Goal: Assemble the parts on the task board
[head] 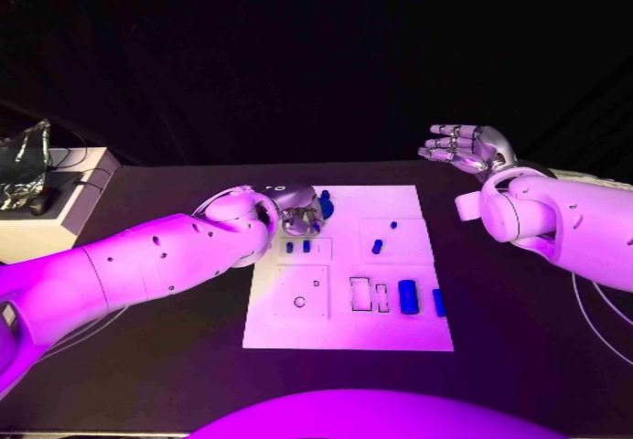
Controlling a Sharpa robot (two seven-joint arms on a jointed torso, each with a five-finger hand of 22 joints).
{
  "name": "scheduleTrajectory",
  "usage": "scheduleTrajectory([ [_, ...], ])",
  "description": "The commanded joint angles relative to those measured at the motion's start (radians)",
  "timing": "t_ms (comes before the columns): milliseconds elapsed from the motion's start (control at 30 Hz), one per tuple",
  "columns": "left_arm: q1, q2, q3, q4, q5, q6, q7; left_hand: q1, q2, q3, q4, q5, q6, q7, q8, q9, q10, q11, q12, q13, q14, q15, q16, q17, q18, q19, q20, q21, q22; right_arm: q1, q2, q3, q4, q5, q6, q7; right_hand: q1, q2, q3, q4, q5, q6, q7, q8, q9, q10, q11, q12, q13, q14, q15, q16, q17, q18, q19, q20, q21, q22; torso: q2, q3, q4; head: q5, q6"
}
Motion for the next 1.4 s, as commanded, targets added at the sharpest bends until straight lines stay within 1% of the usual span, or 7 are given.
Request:
scheduleTrajectory([
  [33, 0.0, -0.018, 0.007, 0.028, 0.035, -0.01, 0.015, -0.004, -0.012, 0.006, -0.003, 0.002, -0.009, 0.0, -0.001, -0.001, -0.007, 0.0, 0.001, 0.001, 0.002, 0.007, -0.005, 0.002, 0.015, -0.01, 0.001, 0.005, 0.02, 0.0, 0.0, 0.0, 0.002, -0.01, 0.013, 0.014, 0.0, 0.01, 0.0, 0.0, 0.006, 0.007, 0.058, -0.004, 0.001, 0.009, 0.0, -0.003, 0.0, 0.008, 0.002, -0.003, 0.001, -0.004, 0.008, -0.001, -0.003, 0.0, 0.0, 0.0004, 0.0002, 0.001, 0.0],
  [133, 0.0, -0.045, 0.024, 0.059, 0.052, 0.005, 0.012, -0.004, -0.015, 0.006, -0.003, 0.001, -0.009, 0.001, -0.001, -0.001, -0.008, 0.001, 0.001, 0.001, 0.002, 0.007, -0.005, 0.004, 0.015, -0.011, 0.002, 0.007, 0.02, 0.0, -0.001, 0.0, 0.002, -0.011, 0.012, 0.014, 0.0, 0.01, 0.0, 0.0, 0.006, 0.007, 0.058, -0.004, 0.001, 0.009, 0.0, -0.003, 0.0, 0.008, 0.002, -0.003, 0.001, -0.004, 0.008, -0.001, -0.003, 0.0, -0.001, 0.0014, 0.0003, 0.001, 0.0],
  [300, 0.0, -0.09, 0.054, 0.105, 0.084, 0.025, 0.007, -0.006, -0.016, 0.004, 0.0, 0.001, -0.007, 0.001, -0.001, -0.001, -0.006, 0.0, 0.001, 0.001, 0.0, 0.007, -0.005, 0.007, 0.015, -0.014, 0.003, 0.008, 0.02, 0.0, -0.004, 0.0, 0.001, -0.011, 0.012, 0.015, 0.0, 0.01, 0.0, 0.0, 0.006, 0.007, 0.058, -0.004, 0.001, 0.009, 0.0, -0.003, 0.0, 0.008, 0.002, -0.003, 0.001, -0.004, 0.008, -0.001, -0.003, 0.0, -0.002, 0.0007, 0.0028, 0.0, -0.002],
  [467, 0.0, -0.113, 0.064, 0.118, 0.098, 0.037, 0.003, -0.005, -0.017, 0.003, 0.0, 0.001, -0.006, 0.001, -0.001, -0.001, -0.005, 0.0, 0.001, 0.001, 0.0, 0.007, -0.006, 0.007, 0.015, -0.014, 0.002, 0.008, 0.019, 0.0, -0.005, 0.0, 0.001, -0.011, 0.012, 0.015, 0.0, 0.01, 0.0, 0.0, 0.006, 0.007, 0.058, -0.004, 0.001, 0.009, 0.0, -0.003, 0.0, 0.008, 0.002, -0.003, 0.001, -0.004, 0.008, -0.001, -0.003, 0.0, -0.001, -0.0002, 0.0017, 0.002, -0.002],
  [733, -0.001, -0.117, 0.067, 0.104, 0.111, 0.047, 0.002, -0.004, -0.018, 0.0, 0.005, -0.001, -0.006, 0.0, -0.001, -0.001, -0.005, -0.001, 0.001, 0.001, 0.0, 0.007, -0.007, 0.011, 0.013, -0.015, 0.001, 0.01, 0.018, 0.0, -0.006, 0.0, 0.001, -0.011, 0.012, 0.015, 0.0, 0.01, 0.0, 0.0, 0.006, 0.007, 0.058, -0.004, 0.001, 0.009, 0.0, -0.003, 0.0, 0.008, 0.002, -0.003, 0.001, -0.004, 0.008, -0.001, -0.003, 0.0, 0.0, -0.0007, 0.0018, 0.004, -0.004],
  [1100, -0.01, -0.099, 0.057, 0.064, 0.107, 0.05, 0.008, -0.002, -0.017, -0.001, 0.006, -0.002, -0.006, 0.0, -0.001, -0.001, -0.006, 0.0, 0.001, 0.001, 0.0, 0.007, -0.008, 0.012, 0.013, -0.015, 0.001, 0.009, 0.018, 0.0, -0.005, 0.0, 0.002, -0.011, 0.012, 0.015, 0.0, 0.01, 0.0, 0.0, 0.006, 0.007, 0.058, -0.004, 0.001, 0.009, 0.0, -0.003, 0.0, 0.008, 0.002, -0.003, 0.001, -0.004, 0.008, -0.001, -0.003, 0.0, 0.0, 0.0, 0.0006, 0.003, -0.009],
  [1400, -0.013, -0.094, 0.053, 0.055, 0.104, 0.051, 0.01, 0.0, -0.017, -0.001, 0.007, -0.002, -0.007, 0.001, -0.001, -0.001, -0.007, 0.0, 0.001, 0.001, 0.0, 0.007, -0.009, 0.014, 0.013, -0.015, 0.001, 0.01, 0.018, 0.0, -0.005, 0.0, 0.002, -0.011, 0.012, 0.016, 0.0, 0.01, 0.0, 0.0, 0.006, 0.007, 0.058, -0.004, 0.001, 0.009, 0.0, -0.003, 0.0, 0.008, 0.002, -0.003, 0.001, -0.004, 0.008, -0.001, -0.003, 0.0, -0.001, 0.0003, 0.0011, 0.002, -0.01],
])
